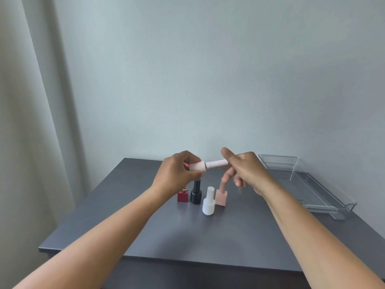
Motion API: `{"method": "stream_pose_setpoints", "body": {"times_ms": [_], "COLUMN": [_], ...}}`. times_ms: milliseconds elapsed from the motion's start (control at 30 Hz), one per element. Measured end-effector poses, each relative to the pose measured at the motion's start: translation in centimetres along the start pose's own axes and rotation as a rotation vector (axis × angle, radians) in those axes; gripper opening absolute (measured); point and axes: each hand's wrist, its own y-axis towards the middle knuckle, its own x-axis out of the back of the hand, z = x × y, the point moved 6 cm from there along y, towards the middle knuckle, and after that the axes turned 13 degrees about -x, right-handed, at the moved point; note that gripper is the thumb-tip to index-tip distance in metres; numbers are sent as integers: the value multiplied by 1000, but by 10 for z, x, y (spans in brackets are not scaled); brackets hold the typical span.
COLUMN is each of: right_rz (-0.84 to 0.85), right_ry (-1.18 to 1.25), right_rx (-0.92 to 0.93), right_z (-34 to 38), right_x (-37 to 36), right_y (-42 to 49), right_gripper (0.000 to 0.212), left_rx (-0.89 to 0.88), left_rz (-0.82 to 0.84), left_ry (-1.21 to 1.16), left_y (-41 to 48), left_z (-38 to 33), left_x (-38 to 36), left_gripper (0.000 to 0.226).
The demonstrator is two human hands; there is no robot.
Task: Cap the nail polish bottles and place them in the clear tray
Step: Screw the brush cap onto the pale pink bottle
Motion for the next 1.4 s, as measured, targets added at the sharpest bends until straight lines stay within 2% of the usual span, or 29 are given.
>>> {"method": "stream_pose_setpoints", "body": {"times_ms": [133,267,333,467,533,600,800,967,1100,1167,1267,1400], "right_rz": [66,19,5,-37,-39,-22,-21,-67,-32,-24,-40,-86], "right_ry": [11,19,41,1,-13,-17,18,50,-8,-73,-145,-209], "right_rx": [78,119,94,34,30,58,144,90,118,143,176,169], "right_z": [2,0,-1,-3,-2,0,4,2,2,3,3,3], "right_x": [-2,-3,-4,-5,-4,-4,-5,-3,-4,-5,-7,-8], "right_y": [-3,-1,0,-1,-1,-3,-6,-7,-11,-12,-10,-8], "right_gripper": [31,12,20,54,60,54,14,23,18,22,10,11], "left_rx": [-1,0,-1,1,0,1,2,4,41,55,43,-21], "left_rz": [-1,-6,-9,-21,-14,-9,-20,-25,2,32,56,45], "left_ry": [7,14,16,12,9,10,10,8,-25,-46,-40,77], "left_y": [-2,-2,-2,-2,-2,-2,-3,-3,-5,-5,-5,-4], "left_z": [1,1,0,0,-1,0,1,2,7,8,6,3], "left_x": [2,0,0,1,0,0,-1,-2,-3,-5,-7,-8], "left_gripper": [24,26,27,28,27,27,27,28,25,23,22,33]}}
